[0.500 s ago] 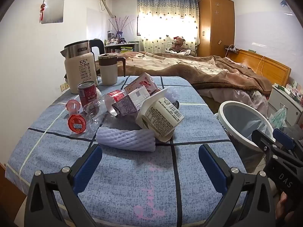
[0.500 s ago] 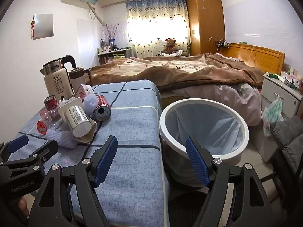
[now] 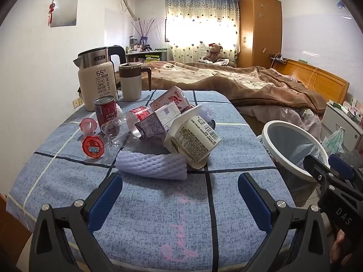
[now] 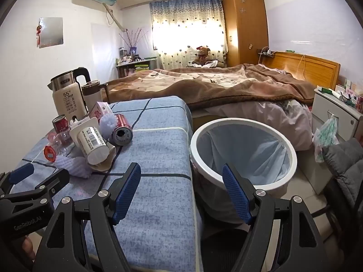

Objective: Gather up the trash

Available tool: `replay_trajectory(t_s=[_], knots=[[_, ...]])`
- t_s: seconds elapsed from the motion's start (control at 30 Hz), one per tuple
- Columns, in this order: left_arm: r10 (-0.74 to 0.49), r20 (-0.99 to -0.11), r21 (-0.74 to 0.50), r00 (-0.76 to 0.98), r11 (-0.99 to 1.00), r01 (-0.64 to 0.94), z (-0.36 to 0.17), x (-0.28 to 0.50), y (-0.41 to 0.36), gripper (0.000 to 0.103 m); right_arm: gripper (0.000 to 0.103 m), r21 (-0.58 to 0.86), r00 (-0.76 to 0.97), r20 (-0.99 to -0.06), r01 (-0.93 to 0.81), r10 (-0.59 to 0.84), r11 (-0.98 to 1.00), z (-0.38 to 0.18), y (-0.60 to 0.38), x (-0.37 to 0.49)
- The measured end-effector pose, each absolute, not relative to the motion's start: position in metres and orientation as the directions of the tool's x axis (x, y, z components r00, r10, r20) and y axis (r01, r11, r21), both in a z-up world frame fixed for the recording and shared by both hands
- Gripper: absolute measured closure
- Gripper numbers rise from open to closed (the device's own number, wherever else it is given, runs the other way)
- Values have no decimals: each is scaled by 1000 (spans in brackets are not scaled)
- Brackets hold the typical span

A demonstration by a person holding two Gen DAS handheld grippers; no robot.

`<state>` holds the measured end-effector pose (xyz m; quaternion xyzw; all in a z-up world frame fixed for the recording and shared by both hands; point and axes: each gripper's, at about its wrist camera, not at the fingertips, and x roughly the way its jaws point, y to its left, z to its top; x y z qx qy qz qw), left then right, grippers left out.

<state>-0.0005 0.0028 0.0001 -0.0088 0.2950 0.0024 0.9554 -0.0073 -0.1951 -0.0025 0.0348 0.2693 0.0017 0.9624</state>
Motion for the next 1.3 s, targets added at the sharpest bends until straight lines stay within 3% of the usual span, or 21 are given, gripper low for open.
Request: replay_trajectory(t_s=[1.3], knots=[[4,-569,-16,823,1000,-16,-3,-4,3,0,29,48,861,-509,28,0,998,-1,-191,-9]])
